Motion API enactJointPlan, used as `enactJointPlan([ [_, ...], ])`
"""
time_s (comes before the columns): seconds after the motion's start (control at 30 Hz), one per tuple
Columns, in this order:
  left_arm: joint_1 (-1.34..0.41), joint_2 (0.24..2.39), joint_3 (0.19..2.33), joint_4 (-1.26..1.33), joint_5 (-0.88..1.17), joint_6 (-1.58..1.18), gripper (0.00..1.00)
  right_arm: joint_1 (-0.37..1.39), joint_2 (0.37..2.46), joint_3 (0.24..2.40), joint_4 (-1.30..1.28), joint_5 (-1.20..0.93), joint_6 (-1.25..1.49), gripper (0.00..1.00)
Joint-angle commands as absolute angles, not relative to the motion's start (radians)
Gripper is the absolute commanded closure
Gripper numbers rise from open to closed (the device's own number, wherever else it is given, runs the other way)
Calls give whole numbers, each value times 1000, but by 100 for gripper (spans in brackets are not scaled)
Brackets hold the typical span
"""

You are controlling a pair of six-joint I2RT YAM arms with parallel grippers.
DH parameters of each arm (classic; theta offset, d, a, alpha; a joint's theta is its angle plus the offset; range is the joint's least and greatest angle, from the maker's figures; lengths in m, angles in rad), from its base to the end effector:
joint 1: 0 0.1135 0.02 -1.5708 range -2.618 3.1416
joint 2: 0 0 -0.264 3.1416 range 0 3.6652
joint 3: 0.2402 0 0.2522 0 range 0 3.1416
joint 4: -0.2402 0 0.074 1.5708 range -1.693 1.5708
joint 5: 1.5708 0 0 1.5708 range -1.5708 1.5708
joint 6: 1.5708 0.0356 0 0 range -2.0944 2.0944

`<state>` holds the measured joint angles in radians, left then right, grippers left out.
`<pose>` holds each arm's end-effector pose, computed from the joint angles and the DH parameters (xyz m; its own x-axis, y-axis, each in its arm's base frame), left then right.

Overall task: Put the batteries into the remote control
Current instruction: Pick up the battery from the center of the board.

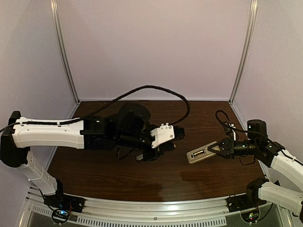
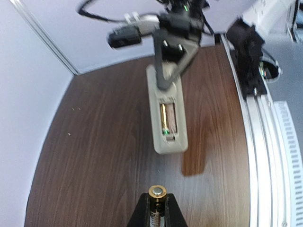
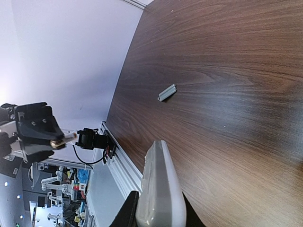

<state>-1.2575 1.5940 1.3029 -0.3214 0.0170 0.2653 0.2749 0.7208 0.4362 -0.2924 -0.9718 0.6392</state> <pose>0.1127 -0.3500 0.3016 0.0795 0.6051 -0.7922 0.9685 0.1412 0.2051 0.1388 0.0697 0.2252 -0.9101 0.0928 -0.4039 -0.3443 0.3730 0.8616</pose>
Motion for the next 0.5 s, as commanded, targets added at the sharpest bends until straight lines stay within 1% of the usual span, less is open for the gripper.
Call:
enactJointPlan([
  [0.0, -1241, 1497, 1208, -12, 61, 107, 100, 313, 723, 428, -178, -976, 710, 100],
  [0.13, -1241, 1528, 1256, -61, 68, 87, 100, 379, 764, 442, -113, -943, 743, 100],
  [0.27, -1241, 1544, 1228, -8, 147, 74, 100, 440, 811, 460, -58, -911, 760, 100],
  [0.47, -1240, 1619, 1281, -7, 193, 68, 100, 514, 874, 457, 85, -895, 835, 100],
])
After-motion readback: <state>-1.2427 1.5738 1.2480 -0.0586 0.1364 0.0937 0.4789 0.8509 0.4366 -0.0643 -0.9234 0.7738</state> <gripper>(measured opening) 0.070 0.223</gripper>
